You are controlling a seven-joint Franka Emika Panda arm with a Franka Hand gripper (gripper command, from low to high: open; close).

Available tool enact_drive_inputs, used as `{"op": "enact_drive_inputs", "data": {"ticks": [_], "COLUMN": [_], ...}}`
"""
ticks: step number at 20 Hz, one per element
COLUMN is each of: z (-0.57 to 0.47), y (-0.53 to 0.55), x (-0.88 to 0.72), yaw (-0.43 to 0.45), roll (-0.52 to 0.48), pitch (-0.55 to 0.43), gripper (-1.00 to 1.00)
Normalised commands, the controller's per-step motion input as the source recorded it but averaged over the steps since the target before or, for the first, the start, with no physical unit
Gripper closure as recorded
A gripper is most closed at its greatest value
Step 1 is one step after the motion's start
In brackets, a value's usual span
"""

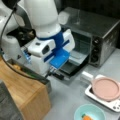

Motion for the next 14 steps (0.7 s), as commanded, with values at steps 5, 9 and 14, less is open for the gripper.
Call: {"op": "enact_drive_inputs", "data": {"ticks": [5, 9, 14], "z": [0.07, 0.05, 0.07], "y": [-0.20, -0.25, -0.19], "x": [0.59, 0.62, 0.58], "yaw": [0.024, 0.031, 0.019], "roll": [-0.007, 0.007, -0.018], "pitch": [0.211, 0.203, 0.224], "gripper": [-1.00, -1.00, -1.00]}}
